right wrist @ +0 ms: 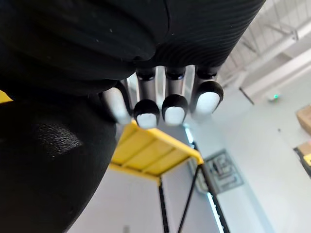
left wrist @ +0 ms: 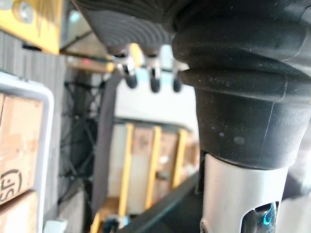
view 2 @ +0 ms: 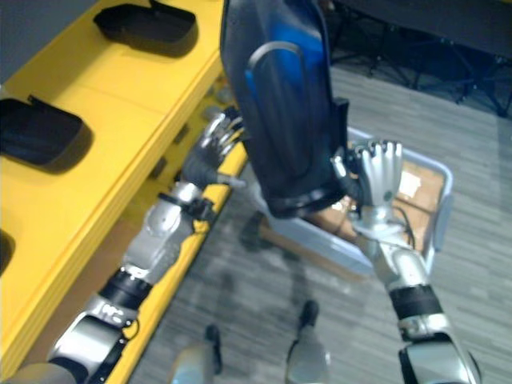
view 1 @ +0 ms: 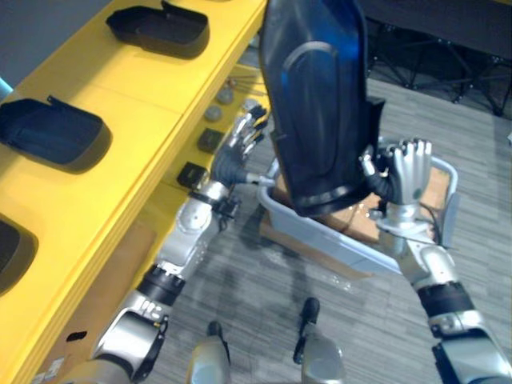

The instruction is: Walk over and take plastic housings, then place them on the shelf

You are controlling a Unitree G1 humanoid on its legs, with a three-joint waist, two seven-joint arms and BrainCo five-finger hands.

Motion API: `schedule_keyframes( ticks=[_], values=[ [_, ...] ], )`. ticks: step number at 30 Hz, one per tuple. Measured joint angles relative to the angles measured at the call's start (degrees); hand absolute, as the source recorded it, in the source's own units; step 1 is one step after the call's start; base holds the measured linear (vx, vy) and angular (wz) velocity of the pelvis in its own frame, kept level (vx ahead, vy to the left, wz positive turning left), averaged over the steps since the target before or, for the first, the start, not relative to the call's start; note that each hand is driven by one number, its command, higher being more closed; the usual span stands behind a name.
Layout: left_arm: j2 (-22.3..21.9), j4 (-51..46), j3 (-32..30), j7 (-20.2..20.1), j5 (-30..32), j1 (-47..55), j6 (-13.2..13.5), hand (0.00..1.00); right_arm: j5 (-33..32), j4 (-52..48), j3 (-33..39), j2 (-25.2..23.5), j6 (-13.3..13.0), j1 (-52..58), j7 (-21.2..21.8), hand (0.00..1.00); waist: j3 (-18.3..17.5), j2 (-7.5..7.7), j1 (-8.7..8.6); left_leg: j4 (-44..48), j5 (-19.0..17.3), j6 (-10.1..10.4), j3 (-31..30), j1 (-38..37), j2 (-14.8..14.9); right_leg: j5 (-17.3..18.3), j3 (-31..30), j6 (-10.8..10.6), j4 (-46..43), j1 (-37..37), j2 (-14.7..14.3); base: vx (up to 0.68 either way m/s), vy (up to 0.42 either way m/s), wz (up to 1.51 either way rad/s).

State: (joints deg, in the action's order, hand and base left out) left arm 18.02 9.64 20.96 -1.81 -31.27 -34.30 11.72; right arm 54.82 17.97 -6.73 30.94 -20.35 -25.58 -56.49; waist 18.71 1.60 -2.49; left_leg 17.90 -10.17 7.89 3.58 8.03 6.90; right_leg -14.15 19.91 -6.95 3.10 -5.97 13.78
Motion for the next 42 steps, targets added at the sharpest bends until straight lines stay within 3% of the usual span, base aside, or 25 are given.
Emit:
schedule_keyframes(
  ticks=[7,16,29,34,35,42],
  values=[
    [-0.65,0.01,0.72,-2.38,-2.6,0.0,-0.24,0.0,0.08,0.01,-0.13,0.04,-0.87,-1.04,0.0,1.0,0.13,-0.31,-0.09,0.01,0.0,0.0,0.01,0.0,-0.05,0.0,-0.04,0.0,0.0,-0.07,0.07,0.0,0.0,0.0],
    [-1.91,0.56,3.93,-4.02,-4.4,-0.06,-0.19,0.0,0.52,0.66,-1.58,0.96,-0.71,-2.22,0.01,1.0,0.09,-2.18,0.02,-0.03,0.0,0.0,-0.04,0.05,-0.14,-0.04,0.01,-0.06,0.0,-0.1,0.18,0.0,0.0,0.0],
    [-2.87,1.18,7.45,-3.53,-4.35,-0.81,0.82,0.0,0.49,3.92,-5.31,1.02,-0.66,-4.18,0.05,1.0,0.31,-2.62,0.1,0.03,0.0,0.0,-0.08,0.12,-0.14,-0.04,0.09,-0.06,0.01,-0.11,0.19,0.0,0.0,0.0],
    [-2.8,2.35,9.0,-1.69,-4.31,-1.39,2.33,0.0,0.44,5.32,-6.27,0.97,-0.69,-4.18,0.06,1.0,0.37,-2.99,0.19,0.02,0.0,0.0,-0.11,0.17,-0.13,-0.04,0.17,-0.06,0.02,-0.11,0.19,0.0,0.0,0.0],
    [-2.83,2.55,9.03,-0.7,-4.27,-1.46,2.41,1.0,0.42,5.41,-6.35,0.93,-0.69,-4.18,0.06,1.0,0.37,-3.0,0.17,0.02,0.0,0.01,-0.11,0.18,-0.13,-0.04,0.18,-0.06,0.02,-0.11,0.19,0.0,0.0,0.0],
    [-3.51,3.19,8.41,5.55,-3.7,-1.45,2.91,1.0,0.0,5.24,-6.73,-0.4,-1.28,-3.89,0.13,1.0,0.37,-2.99,0.22,0.02,-0.01,0.01,-0.12,0.18,-0.1,-0.04,0.21,-0.06,0.11,-0.08,0.17,0.0,0.0,0.0]
  ],
)
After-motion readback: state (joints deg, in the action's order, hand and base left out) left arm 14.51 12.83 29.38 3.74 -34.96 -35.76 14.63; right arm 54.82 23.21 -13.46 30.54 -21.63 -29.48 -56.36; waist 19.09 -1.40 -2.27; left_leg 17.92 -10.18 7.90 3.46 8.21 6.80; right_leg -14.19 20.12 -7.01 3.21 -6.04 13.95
